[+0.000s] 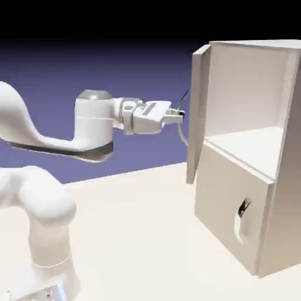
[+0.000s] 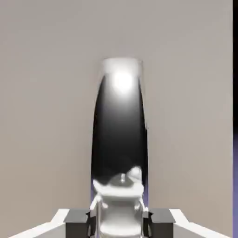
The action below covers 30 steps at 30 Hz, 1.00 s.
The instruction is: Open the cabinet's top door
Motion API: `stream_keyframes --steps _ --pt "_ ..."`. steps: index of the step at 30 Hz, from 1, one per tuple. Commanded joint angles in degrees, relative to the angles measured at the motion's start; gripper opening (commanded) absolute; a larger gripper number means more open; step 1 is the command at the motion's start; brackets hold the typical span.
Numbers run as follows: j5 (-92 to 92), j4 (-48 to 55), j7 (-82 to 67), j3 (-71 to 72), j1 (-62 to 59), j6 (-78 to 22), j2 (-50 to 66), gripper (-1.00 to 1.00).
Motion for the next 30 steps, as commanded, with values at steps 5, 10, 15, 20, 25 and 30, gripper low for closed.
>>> stream_keyframes --steps 5,10,15,20,25,30 --pt "12.2 -0.1 -1.1 10.4 1.3 -9.7 0.2 -1.00" --pt "23.4 2.4 -0.7 20.8 1.7 -19.3 3.4 -1.00" --pt "33.7 7.8 0.9 31.1 0.5 -30.2 9.7 -1.00" --pt "42.2 16.2 3.4 41.5 -3.8 -41.9 18.1 -1.00" --pt "48.0 26.4 6.6 51.8 -10.8 -53.7 27.4 -1.00" --pt "51.0 36.5 10.4 62.2 -19.3 -64.8 36.5 -1.00"
